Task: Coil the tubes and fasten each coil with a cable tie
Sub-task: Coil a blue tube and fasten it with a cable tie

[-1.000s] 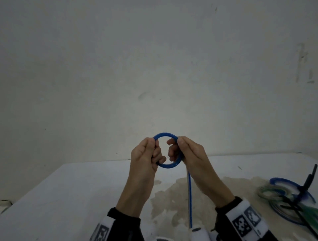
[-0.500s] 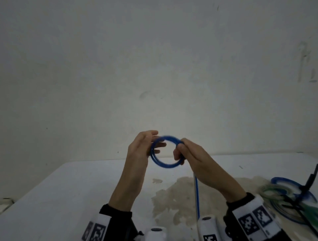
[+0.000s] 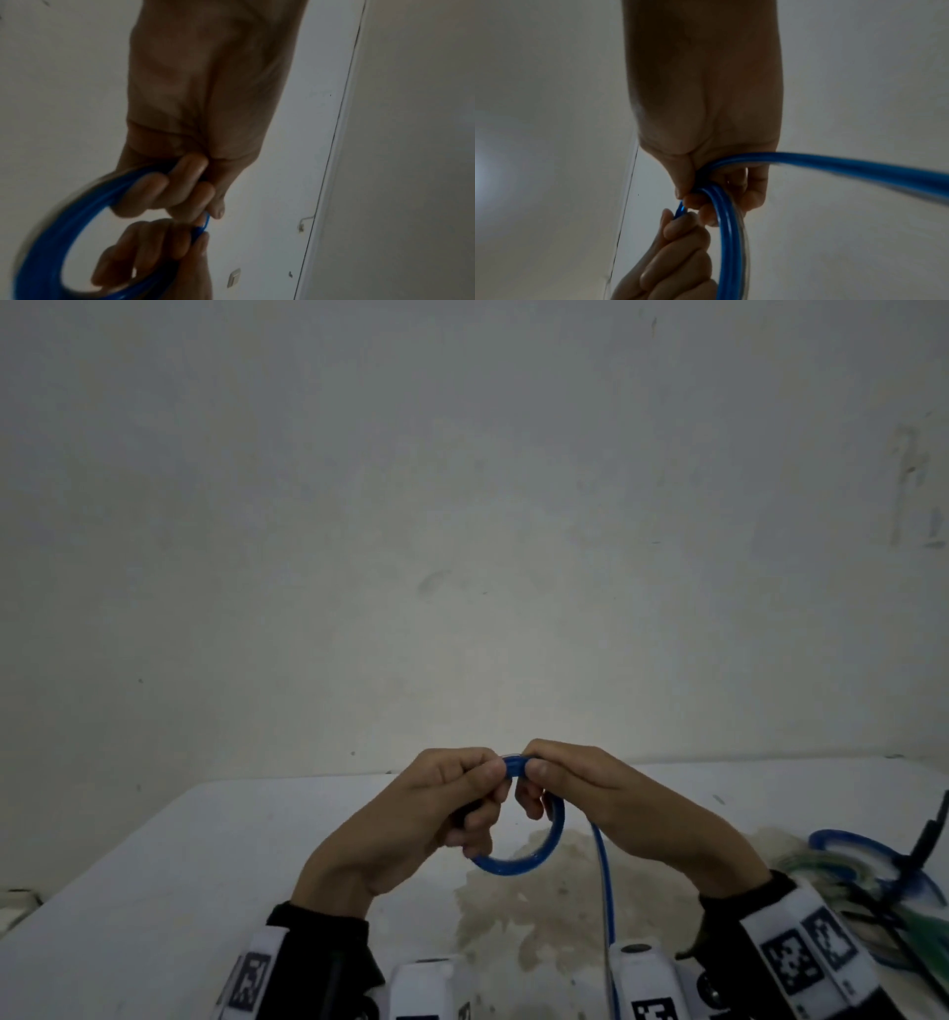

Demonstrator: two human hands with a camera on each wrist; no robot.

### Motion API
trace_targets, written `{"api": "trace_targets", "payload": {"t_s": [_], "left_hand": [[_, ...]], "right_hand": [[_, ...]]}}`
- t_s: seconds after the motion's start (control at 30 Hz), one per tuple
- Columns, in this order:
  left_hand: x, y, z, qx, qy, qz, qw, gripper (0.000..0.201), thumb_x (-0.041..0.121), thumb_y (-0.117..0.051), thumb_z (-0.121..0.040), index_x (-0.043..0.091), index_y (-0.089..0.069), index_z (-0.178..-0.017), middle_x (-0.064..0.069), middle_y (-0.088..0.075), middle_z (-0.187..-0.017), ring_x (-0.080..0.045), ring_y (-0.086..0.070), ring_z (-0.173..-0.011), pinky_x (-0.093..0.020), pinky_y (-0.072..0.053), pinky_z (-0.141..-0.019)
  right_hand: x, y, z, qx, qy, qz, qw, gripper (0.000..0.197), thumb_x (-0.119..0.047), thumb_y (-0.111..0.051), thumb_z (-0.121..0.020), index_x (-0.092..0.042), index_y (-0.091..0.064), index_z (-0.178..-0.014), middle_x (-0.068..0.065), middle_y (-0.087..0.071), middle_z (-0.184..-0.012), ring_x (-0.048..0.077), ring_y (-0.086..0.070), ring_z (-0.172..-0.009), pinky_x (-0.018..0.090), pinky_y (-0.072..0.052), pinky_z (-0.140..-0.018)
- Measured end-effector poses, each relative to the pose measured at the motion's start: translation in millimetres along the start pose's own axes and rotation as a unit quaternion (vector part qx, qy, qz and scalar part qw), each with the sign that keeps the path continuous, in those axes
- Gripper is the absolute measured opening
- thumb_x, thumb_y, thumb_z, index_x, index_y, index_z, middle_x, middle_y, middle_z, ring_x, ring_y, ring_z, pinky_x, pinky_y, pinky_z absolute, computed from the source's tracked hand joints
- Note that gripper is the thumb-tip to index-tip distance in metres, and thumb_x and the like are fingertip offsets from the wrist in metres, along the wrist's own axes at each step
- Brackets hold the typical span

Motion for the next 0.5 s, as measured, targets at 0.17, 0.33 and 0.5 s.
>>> {"api": "trace_targets", "payload": {"t_s": [0.17,0.33,0.5], "left_hand": [[2.4,1.6,2.7,-0.017,0.028,0.030,0.999,0.032,0.030,-0.041,-0.093,0.010,-0.048,-0.069,0.006,-0.033,-0.054,-0.011,-0.022,-0.050,-0.020,-0.030,-0.049],[3.8,2.2,-7.0,0.123,-0.044,0.099,0.986,0.033,0.023,-0.036,-0.097,0.011,-0.040,-0.067,0.002,-0.022,-0.057,-0.009,-0.022,-0.047,-0.019,-0.030,-0.046],[-1.5,2.8,-12.7,0.225,-0.092,0.171,0.955,0.033,0.020,-0.031,-0.100,0.009,-0.040,-0.070,0.003,-0.030,-0.053,-0.009,-0.029,-0.047,-0.019,-0.036,-0.047]], "right_hand": [[-0.5,-5.8,-2.5,0.015,0.007,-0.026,1.000,0.032,-0.027,-0.032,-0.097,-0.008,-0.054,-0.082,-0.010,-0.055,-0.074,0.007,-0.051,-0.073,0.025,-0.043,-0.075],[1.6,-11.9,-9.0,0.125,-0.016,-0.098,0.987,0.030,-0.022,-0.033,-0.098,-0.006,-0.055,-0.086,0.001,-0.058,-0.075,0.007,-0.055,-0.069,0.022,-0.046,-0.067],[11.8,-32.6,-18.2,0.205,-0.027,-0.161,0.965,0.028,-0.022,-0.033,-0.099,-0.008,-0.056,-0.092,0.001,-0.063,-0.083,0.009,-0.059,-0.076,0.023,-0.049,-0.067]]}}
Point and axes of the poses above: each hand's wrist, its own z-axis away from the middle knuckle, its own y-axis out of the back of the hand, x = y × z, the point moved 2 cm from there along -z, towards the middle knuckle
